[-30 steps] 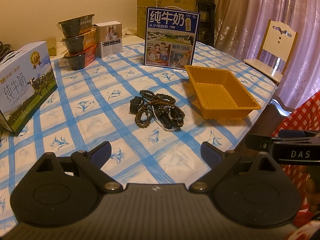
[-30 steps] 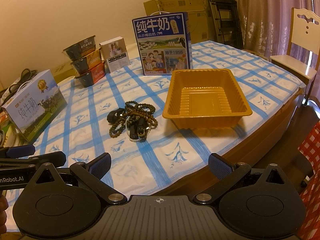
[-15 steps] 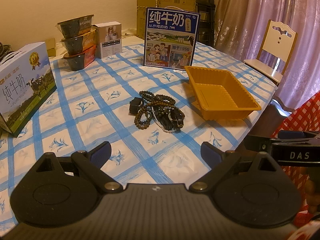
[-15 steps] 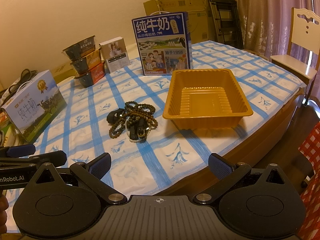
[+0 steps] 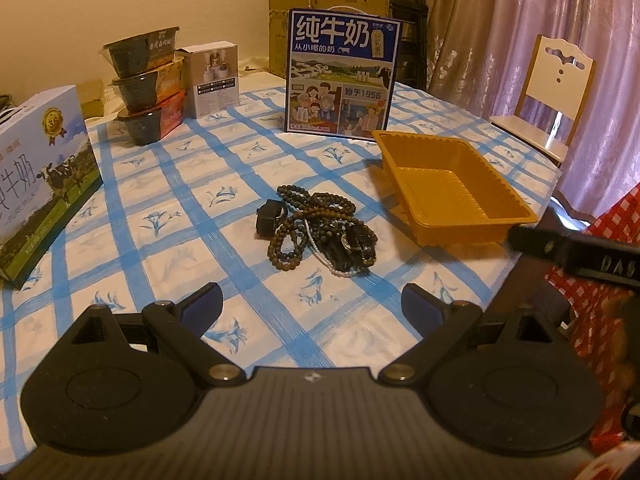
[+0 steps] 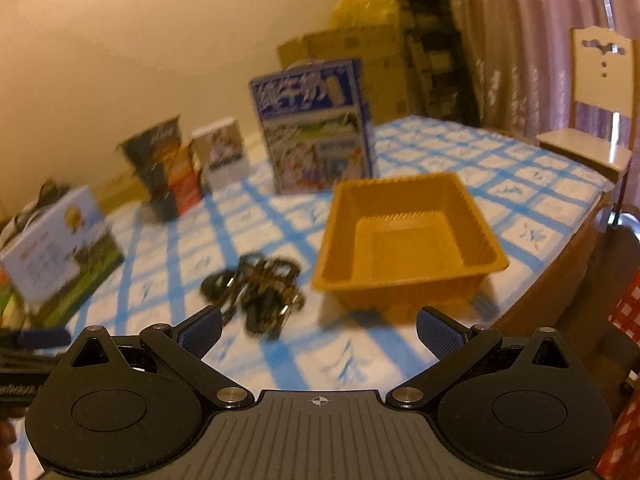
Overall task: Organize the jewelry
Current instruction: 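Move the right tool to the orange tray rim while the left tool approaches the jewelry pile, then grasp the orange tray rim with the right tool and tilt it toward the jewelry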
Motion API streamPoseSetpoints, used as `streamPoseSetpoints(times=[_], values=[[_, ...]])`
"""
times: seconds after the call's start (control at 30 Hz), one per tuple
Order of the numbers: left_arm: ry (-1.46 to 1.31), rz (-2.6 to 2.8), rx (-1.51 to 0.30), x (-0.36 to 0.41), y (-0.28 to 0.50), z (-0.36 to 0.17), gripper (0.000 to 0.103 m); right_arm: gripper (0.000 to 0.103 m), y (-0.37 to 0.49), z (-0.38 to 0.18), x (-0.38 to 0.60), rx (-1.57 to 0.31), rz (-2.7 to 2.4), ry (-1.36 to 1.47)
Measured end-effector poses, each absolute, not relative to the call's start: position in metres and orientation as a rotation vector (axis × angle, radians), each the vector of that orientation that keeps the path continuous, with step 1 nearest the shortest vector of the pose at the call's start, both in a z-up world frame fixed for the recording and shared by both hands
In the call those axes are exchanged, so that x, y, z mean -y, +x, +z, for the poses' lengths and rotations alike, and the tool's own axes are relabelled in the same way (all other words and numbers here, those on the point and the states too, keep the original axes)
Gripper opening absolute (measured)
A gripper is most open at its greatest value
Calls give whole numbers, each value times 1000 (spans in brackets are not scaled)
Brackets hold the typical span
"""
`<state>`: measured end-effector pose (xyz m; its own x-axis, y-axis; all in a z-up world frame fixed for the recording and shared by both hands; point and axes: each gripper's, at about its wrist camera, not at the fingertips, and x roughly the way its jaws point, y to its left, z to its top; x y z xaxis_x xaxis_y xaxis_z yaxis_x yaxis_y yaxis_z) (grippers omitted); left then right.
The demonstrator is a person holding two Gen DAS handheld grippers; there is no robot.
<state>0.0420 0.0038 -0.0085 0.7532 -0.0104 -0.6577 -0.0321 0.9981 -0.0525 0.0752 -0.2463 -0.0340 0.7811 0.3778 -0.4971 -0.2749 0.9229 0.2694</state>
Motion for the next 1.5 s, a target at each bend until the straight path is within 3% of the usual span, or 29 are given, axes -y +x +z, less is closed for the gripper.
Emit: streamPoseSetpoints(times=[0.27, 0.4, 0.87, 1.03, 1.27, 1.37, 1.43, 1.5], values=[[-61, 12, -734, -14, 70, -46, 95, 103, 110, -65, 273, -534, 204, 179], [-66, 13, -749, -19, 88, -62, 95, 90, 130, -85, 293, -506, 126, 231], [-34, -1, -749, -19, 152, -92, 95, 73, 196, -137, 330, -381, -41, 323], [-29, -19, -754, -13, 163, -99, 94, 56, 218, -151, 335, -381, -33, 361], [-27, -41, -751, -3, 170, -104, 92, 44, 233, -157, 327, -373, -3, 346], [-19, -50, -750, 1, 170, -105, 91, 31, 235, -159, 325, -365, -3, 334], [-13, -55, -748, 3, 170, -105, 91, 16, 235, -160, 326, -361, -9, 332], [-6, -61, -744, 6, 170, -105, 91, 11, 233, -159, 330, -347, 4, 348]])
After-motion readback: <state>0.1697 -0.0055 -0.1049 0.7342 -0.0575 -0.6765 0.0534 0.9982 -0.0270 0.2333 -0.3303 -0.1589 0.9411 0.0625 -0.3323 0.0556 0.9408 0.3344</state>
